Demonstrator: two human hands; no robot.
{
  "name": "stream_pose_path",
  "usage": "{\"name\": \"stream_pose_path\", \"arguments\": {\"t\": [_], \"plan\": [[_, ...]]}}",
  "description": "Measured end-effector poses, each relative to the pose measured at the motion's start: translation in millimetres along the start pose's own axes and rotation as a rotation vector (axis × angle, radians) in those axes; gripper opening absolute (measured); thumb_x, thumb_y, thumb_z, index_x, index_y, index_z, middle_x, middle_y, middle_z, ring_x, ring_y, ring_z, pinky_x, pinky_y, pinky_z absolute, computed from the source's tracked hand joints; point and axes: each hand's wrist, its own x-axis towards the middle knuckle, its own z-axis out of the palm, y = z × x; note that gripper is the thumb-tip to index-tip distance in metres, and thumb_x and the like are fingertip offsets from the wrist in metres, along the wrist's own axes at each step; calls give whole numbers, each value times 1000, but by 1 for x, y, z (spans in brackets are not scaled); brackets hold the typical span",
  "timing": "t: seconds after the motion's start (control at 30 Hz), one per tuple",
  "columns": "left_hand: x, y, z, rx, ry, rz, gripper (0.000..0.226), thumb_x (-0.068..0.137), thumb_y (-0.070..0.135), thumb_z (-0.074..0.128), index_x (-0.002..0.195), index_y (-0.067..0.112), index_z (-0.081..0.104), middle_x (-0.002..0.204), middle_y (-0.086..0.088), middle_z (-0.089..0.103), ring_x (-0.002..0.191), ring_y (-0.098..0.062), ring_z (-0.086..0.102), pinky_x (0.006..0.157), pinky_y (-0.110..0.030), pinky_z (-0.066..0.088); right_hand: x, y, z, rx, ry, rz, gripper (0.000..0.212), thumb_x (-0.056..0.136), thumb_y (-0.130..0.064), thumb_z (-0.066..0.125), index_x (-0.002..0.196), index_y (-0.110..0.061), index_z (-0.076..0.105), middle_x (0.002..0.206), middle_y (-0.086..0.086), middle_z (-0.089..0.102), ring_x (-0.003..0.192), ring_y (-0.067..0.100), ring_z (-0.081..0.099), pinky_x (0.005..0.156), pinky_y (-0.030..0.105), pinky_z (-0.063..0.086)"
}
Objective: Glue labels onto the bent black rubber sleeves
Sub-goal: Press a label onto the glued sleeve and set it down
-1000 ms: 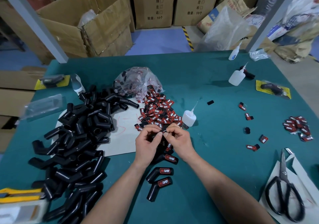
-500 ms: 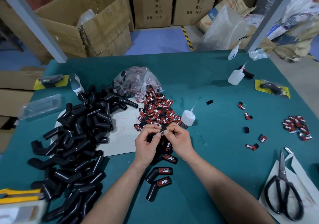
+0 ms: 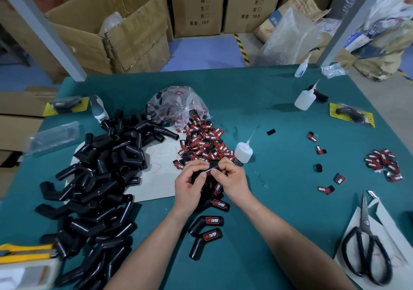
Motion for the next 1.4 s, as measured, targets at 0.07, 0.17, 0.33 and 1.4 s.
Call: {"name": "stream_pose_path", "arguments": {"t": [0.07, 0.17, 0.33, 1.4], "plan": [[0, -1, -1, -1, -1, 11, 17, 90, 16, 63, 100, 24, 75, 109, 9, 71, 109, -19, 66, 98, -27, 50, 0, 0, 0, 24, 0, -7, 18, 82, -11, 71, 72, 2, 65, 77, -8, 52, 72, 6, 47, 70, 20, 40], [0, 0, -1, 10, -5, 7, 16, 89, 17, 63, 98, 24, 75, 107, 9, 71, 107, -18, 67, 98, -26, 49, -1, -3, -1, 44, -55, 18, 10, 81, -11, 72, 72, -7, 69, 81, -12, 54, 74, 6, 49, 70, 18, 41], [0, 3, 0, 3, -29, -7, 16, 90, 19, 64, 101, 24, 75, 108, 12, 71, 108, -17, 67, 98, -27, 50, 0, -3, -2, 76, -40, 34, 14, 80, -11, 72, 69, -6, 67, 79, -14, 51, 73, 6, 47, 69, 20, 39], [0, 7, 0, -30, -27, -38, 21, 97, 7, 58, 103, 18, 75, 110, 6, 72, 107, -14, 67, 97, -26, 51, -1, 0, -3, 96, -108, 35, 6, 74, -27, 81, 77, -24, 76, 89, -11, 49, 83, 11, 51, 79, 24, 44]]}}
